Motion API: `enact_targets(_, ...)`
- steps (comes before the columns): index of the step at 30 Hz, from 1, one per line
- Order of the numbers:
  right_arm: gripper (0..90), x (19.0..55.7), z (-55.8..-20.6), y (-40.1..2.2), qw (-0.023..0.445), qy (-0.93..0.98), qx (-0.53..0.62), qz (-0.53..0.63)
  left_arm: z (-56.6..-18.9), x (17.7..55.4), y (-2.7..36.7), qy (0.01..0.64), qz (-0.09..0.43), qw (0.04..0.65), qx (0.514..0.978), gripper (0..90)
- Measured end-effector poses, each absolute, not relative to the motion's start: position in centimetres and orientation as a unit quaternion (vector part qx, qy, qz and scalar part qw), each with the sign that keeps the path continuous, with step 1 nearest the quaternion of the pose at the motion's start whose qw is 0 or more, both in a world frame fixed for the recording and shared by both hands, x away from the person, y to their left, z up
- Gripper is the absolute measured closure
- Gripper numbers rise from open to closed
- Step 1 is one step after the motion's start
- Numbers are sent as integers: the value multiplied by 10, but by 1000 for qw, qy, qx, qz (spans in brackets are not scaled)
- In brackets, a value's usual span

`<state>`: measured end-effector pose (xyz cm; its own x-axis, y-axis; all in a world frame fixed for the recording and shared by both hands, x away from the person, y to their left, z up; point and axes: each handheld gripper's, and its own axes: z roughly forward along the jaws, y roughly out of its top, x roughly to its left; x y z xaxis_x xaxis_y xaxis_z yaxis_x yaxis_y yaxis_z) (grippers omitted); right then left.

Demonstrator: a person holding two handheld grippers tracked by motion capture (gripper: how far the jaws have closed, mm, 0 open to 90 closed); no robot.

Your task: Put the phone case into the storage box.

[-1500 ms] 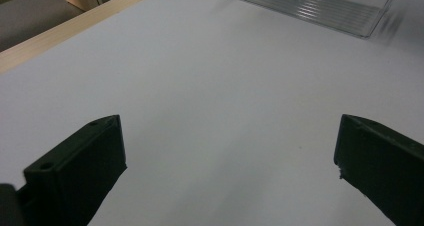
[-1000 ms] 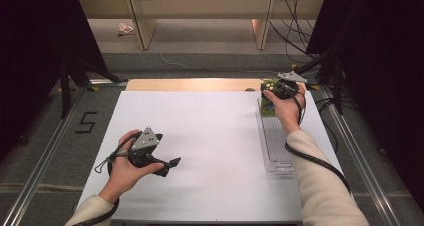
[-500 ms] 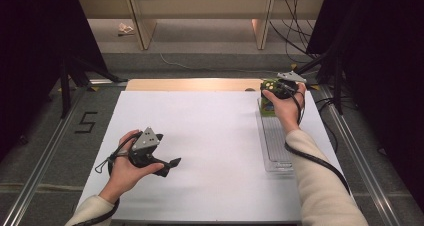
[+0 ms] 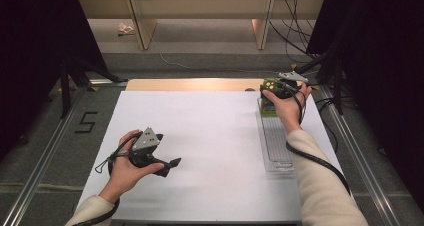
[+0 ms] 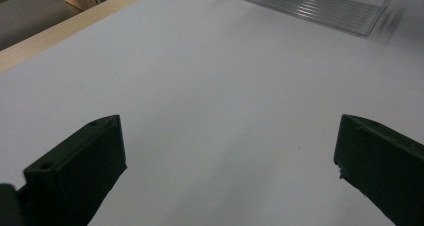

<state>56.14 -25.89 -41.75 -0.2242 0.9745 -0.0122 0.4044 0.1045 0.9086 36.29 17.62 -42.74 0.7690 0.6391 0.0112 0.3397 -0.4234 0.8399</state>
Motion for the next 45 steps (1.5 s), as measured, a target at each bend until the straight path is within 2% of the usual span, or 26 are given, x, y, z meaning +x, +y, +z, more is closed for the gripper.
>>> enact_targets(21,27,532,-398,-263,325,667,522,421,-426,363,176,296,170,448,826,0)
enact_targets(45,67,475,-396,-286,299,686,496,441,-425,362,177,299,172,451,823,0)
